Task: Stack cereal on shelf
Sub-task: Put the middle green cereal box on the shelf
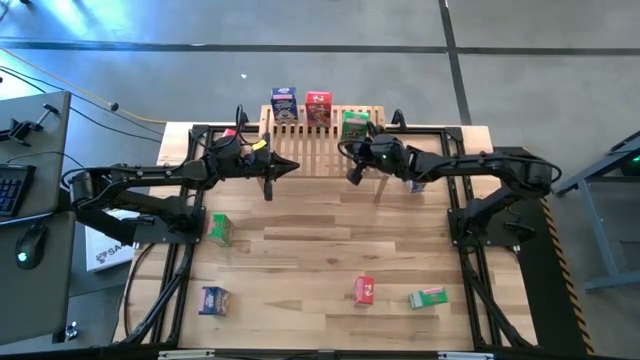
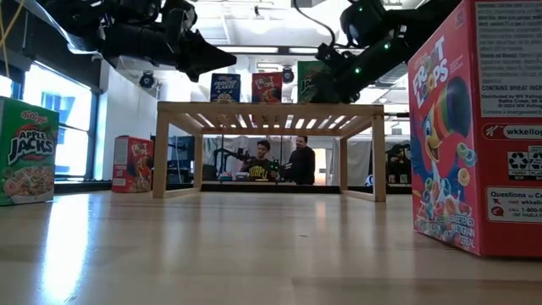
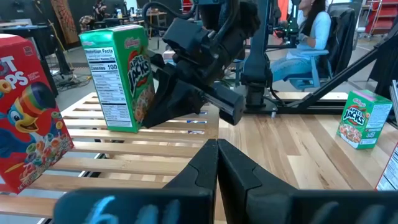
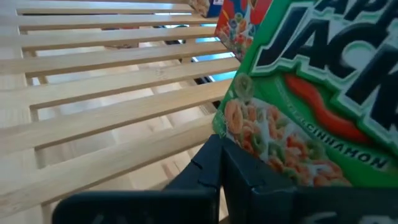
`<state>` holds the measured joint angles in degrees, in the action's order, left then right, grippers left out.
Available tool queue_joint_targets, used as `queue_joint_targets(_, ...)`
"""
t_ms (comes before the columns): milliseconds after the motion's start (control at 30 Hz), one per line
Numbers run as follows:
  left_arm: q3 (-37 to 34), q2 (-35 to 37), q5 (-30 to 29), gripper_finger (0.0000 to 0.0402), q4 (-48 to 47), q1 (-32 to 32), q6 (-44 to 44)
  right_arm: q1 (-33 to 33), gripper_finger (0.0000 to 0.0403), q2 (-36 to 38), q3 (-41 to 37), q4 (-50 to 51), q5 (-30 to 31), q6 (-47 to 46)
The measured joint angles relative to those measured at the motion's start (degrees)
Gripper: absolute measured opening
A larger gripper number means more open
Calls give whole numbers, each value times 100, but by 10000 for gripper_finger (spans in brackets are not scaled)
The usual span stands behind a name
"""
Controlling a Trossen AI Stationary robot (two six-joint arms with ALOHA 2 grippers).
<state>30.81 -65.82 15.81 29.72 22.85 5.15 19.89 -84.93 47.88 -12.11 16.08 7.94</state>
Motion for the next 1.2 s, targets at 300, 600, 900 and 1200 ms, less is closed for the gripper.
queue_joint_targets(300,0,0,0,0,-10,0,0,74,0,-25,9,-33,-160,219)
queue_joint_targets(600,0,0,-4,0,-12,0,0,189,0,-17,9,-38,-444,247)
queue_joint_targets(900,0,-2,-22,0,-18,0,0,183,0,509,-7,312,-463,283)
queue_joint_targets(1200,0,-2,-22,0,-21,0,0,216,0,759,-7,820,-585,153)
